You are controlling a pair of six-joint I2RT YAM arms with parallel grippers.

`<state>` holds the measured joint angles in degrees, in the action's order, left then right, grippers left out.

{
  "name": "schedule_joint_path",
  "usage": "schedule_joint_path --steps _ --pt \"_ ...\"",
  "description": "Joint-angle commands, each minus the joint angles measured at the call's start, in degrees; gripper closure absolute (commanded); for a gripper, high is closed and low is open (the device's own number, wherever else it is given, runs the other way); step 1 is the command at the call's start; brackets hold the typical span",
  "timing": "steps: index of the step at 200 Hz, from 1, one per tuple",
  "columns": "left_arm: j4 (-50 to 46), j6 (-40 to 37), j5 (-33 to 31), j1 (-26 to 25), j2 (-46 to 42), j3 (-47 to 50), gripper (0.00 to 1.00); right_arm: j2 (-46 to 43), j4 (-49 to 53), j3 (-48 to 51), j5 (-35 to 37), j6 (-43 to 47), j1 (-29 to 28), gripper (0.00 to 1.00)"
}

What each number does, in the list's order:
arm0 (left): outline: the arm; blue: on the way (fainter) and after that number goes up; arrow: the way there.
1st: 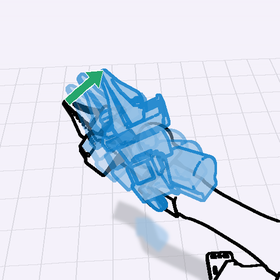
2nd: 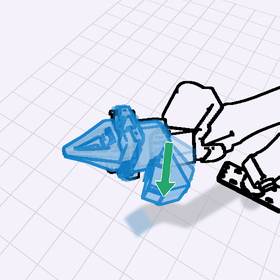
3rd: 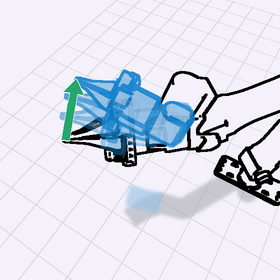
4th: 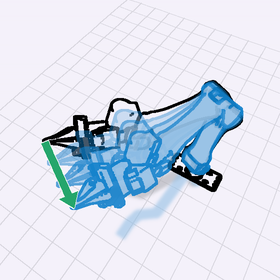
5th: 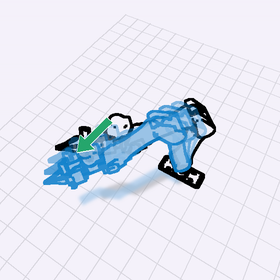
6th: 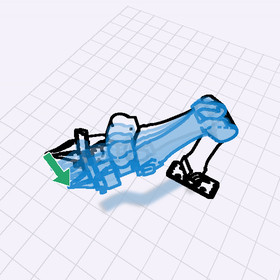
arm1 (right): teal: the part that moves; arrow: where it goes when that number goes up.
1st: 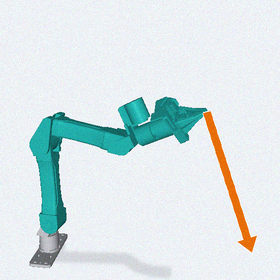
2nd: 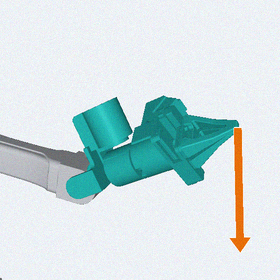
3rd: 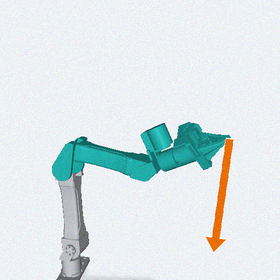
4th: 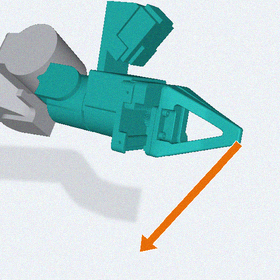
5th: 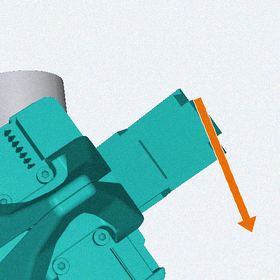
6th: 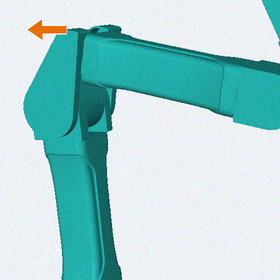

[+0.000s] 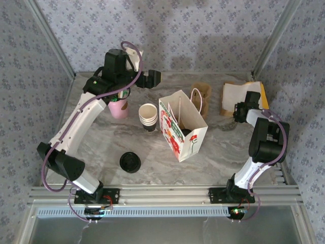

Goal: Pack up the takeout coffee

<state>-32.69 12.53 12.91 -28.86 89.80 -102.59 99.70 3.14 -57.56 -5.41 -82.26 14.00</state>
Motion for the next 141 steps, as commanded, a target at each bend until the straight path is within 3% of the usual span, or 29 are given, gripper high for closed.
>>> schedule_joint_path --steps 1,42,85,106,120,141 --pt "2.1 0.3 1.4 0.4 -0.3 -1.2 0.00 0.5 -0.4 -1.8 -0.5 0.2 0.3 0.78" --pt "2.1 0.3 1.4 0.4 -0.6 -0.9 0.00 0.0 -0.6 -1.9 -1.1 0.6 0.4 0.89" --pt "2.3 0.3 1.3 0.4 -0.8 -0.9 0.00 -1.3 0.3 -2.1 -2.5 0.8 0.9 0.90" --pt "2.3 0.4 1.3 0.4 -0.8 -0.8 0.00 -2.3 0.9 -2.1 -2.9 0.4 1.0 0.93" --pt "2.3 0.4 1.3 0.4 -1.0 -0.8 0.00 -3.2 1.6 -2.4 -3.2 0.4 1.1 1.00" --pt "2.3 0.5 1.2 0.4 -1.2 -0.8 0.00 -4.7 3.4 -3.2 -3.5 0.4 1.0 1.00"
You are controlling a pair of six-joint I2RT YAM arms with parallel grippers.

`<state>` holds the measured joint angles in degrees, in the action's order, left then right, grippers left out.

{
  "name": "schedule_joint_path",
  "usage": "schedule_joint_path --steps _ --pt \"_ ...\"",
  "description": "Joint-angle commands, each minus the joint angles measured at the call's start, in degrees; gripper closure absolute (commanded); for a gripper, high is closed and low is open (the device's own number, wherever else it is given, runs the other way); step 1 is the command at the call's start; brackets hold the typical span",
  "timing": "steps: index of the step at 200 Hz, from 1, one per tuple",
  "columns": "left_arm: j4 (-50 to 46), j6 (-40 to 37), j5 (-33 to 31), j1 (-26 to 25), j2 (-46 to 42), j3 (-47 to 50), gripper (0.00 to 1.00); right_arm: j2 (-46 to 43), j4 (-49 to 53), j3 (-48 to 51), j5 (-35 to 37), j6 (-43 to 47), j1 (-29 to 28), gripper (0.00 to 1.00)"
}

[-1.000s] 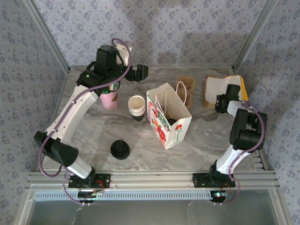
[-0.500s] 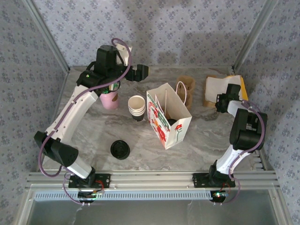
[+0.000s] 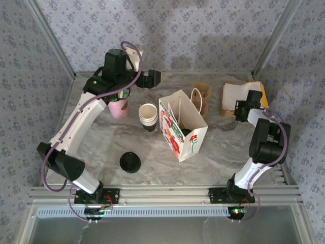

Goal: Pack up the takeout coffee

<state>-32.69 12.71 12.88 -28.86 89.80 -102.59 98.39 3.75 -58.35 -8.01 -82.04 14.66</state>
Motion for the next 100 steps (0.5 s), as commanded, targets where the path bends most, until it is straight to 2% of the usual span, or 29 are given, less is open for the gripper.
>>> schedule_joint_path --steps 1,49,100 --pt "2.3 0.3 1.3 0.4 -1.2 -0.8 0.00 -3.5 2.9 -2.4 -0.9 0.2 0.4 1.00" --pt "2.0 0.8 1.1 0.3 -1.6 -1.0 0.00 -6.7 9.3 -6.5 -2.2 4.1 0.4 1.00" --pt "1.8 1.0 0.6 0.3 -2.1 -0.3 0.00 -2.0 12.3 -7.3 -8.1 7.7 0.3 1.00"
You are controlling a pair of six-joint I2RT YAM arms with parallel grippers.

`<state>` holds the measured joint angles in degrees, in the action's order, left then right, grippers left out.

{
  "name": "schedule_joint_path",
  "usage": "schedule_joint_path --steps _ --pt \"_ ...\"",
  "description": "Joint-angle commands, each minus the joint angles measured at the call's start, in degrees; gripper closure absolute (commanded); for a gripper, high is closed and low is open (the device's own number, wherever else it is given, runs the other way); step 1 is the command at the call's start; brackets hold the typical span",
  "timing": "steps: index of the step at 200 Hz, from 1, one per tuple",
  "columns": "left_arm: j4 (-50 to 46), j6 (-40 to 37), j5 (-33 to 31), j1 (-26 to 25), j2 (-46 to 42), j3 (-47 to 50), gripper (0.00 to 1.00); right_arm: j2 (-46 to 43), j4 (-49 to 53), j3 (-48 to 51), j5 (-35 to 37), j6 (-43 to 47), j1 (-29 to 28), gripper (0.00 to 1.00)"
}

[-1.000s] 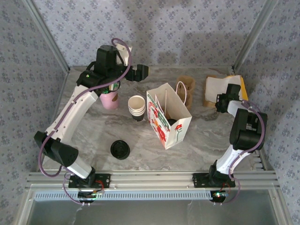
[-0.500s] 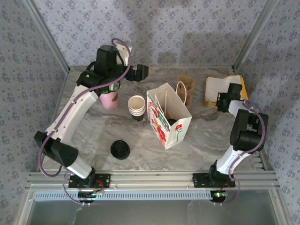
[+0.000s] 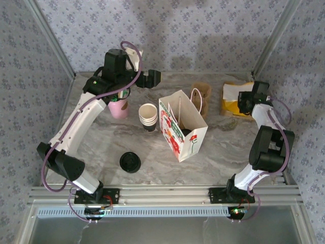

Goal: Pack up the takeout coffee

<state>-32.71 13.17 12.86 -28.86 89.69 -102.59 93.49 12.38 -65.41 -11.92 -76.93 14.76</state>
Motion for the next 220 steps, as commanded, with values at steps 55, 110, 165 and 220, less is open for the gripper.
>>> schedule_joint_path --steps 55,110,165,220 --pt "0.5 -0.5 0.0 0.2 -1.3 -0.9 0.00 6.8 1.4 2.5 -5.6 2.9 -0.3 0.95" --pt "0.6 0.1 0.7 0.1 0.0 -1.7 0.00 7.3 1.7 1.4 -5.7 2.7 -0.3 0.75" --pt "0.3 0.0 0.5 -0.4 0.7 -2.7 0.00 6.6 2.7 -0.4 -5.6 2.2 -0.3 0.72" --pt "-0.2 -0.2 0.5 -0.7 0.9 -3.3 0.00 6.0 3.2 -0.2 -5.6 1.8 -0.3 0.72"
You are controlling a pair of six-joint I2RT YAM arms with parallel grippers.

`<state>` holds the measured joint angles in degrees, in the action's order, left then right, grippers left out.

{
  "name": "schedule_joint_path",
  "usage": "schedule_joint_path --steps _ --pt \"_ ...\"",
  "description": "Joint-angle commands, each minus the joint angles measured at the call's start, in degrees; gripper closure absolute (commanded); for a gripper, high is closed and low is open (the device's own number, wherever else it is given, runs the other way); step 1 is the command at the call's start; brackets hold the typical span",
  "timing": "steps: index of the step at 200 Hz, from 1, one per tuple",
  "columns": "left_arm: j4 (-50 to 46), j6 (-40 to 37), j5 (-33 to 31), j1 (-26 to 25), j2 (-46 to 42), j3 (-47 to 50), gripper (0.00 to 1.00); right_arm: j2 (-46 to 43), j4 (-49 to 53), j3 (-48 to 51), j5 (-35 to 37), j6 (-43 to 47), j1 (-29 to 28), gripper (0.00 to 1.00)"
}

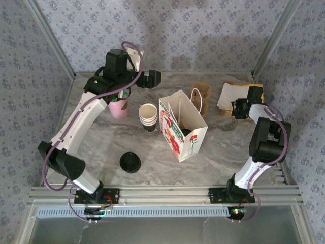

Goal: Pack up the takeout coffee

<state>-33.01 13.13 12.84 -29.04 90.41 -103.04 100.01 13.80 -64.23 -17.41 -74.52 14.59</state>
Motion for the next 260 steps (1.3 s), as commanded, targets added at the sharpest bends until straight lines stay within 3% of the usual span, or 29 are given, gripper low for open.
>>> schedule_joint_path --steps 1,60,260 --pt "0.1 -0.2 0.5 -0.5 0.2 -2.8 0.00 -0.5 1.7 -1.3 -0.1 -0.7 -0.1 0.72" --pt "0.1 -0.2 0.3 -1.0 0.1 -2.5 0.00 -2.8 2.3 0.3 1.0 -1.4 -0.1 0.66" --pt "-0.2 -0.7 -0.4 -2.3 0.2 -2.6 0.00 -4.3 2.8 0.6 0.6 -2.4 -0.3 0.68"
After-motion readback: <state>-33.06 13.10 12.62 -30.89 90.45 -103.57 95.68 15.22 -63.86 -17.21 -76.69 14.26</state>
